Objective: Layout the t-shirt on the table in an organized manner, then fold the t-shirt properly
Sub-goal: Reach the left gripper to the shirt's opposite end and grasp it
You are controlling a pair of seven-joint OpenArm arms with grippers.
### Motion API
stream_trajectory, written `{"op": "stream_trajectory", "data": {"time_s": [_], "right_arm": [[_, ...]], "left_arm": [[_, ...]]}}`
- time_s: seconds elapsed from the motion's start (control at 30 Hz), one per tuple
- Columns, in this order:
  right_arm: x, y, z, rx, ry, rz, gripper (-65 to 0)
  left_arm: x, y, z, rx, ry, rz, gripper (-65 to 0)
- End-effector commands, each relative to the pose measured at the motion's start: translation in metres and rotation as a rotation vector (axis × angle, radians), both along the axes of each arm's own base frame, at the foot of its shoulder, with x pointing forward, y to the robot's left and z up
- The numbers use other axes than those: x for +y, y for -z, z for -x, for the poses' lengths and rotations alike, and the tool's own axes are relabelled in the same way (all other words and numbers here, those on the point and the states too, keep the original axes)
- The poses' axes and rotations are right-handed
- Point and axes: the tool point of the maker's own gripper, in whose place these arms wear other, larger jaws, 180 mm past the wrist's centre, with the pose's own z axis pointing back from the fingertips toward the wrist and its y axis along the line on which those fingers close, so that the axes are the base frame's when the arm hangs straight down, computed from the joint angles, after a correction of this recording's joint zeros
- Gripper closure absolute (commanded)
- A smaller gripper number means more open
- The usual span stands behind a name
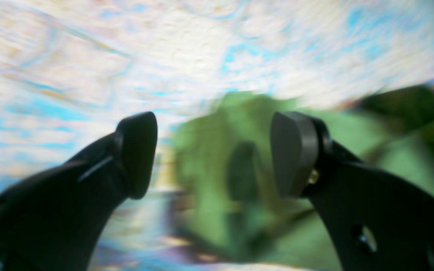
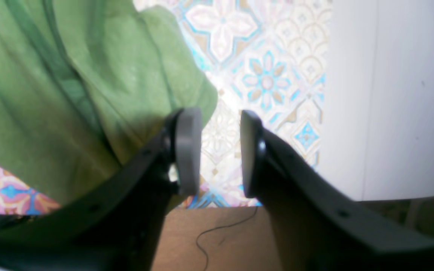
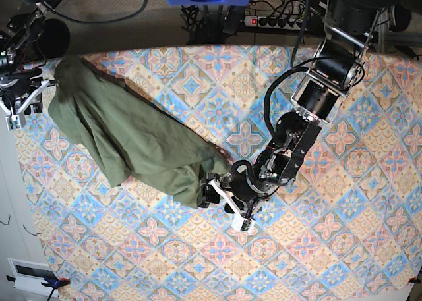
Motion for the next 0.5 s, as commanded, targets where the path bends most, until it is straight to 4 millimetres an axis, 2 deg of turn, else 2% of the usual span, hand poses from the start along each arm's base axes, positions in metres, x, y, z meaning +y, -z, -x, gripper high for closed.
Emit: {"op": "stream_trajectory", "data": {"time_s": [0.0,0.07,0.17,0.33,0.47], "right_arm": [[-0.003,-0.014,-0.008,-0.041,-0.013,0.024,-16.9],[-0.003,-0.019,-0.015,-0.064,-0.012,0.024,-16.9],[-0.002,-0.021,-0.018,-0.073,-0.013,0.022,-16.9],[-0.002,-0.021,-0.018,-0.076,-0.015,0.022,-16.9],[-0.002,-0.027,-0.026,-0.101,-0.014,0.021,-16.9]], "left_arm": [[-0.006,-0.023,-0.015,-0.023,-0.019,0.075,-46.5],[-0.024,-0.022,-0.014,0.042,-0.027,0.173,-46.5],[-0.039,-0.017,-0.015,0.109,-0.041,0.246,-46.5],[-0.039,-0.005,-0.025,0.203,-0.146,0.366,-46.5],[-0.040,0.013,-0.026,0.285,-0.215,0.421,-45.9]]}}
